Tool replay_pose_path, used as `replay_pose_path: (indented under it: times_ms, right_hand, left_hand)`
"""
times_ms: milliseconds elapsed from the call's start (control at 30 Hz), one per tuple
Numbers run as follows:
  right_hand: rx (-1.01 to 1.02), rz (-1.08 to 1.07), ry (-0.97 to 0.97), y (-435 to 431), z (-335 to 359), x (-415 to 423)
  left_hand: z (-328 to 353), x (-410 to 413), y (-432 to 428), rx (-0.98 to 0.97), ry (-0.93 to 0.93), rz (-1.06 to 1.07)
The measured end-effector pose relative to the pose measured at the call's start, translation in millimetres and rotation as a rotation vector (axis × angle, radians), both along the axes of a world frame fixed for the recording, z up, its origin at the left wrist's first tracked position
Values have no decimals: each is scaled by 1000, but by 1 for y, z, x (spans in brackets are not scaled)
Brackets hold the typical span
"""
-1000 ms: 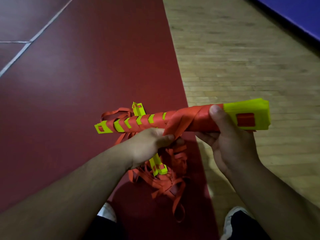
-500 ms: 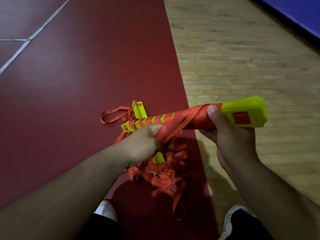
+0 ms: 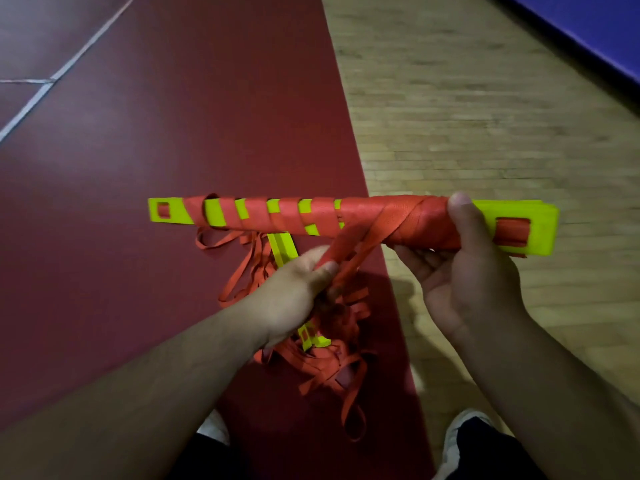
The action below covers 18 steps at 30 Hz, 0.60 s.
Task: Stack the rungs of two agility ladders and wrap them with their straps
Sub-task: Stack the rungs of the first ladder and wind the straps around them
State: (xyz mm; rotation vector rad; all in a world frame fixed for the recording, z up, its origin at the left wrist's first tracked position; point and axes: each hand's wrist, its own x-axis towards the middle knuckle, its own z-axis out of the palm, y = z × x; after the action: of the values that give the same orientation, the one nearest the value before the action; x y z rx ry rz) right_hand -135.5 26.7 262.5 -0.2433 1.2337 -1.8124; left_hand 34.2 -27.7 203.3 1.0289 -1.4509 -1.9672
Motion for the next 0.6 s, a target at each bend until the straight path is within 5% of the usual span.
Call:
replay_pose_path:
  times_ms: [100,233,333,600]
  right_hand:
    - [-17,26,5,0,2,-1]
    - [-6,42,2,1,2,0]
    - [17,68,13,2,0,1]
    - [5,26,20,0,0,-1]
  left_hand:
    - [7,3,-5,1,52,-4]
    - [10,10,-10,-255,-148,-77]
    - [10,14,-13,-330,-129,-76]
    - [7,6,-9,-204,-118,-3]
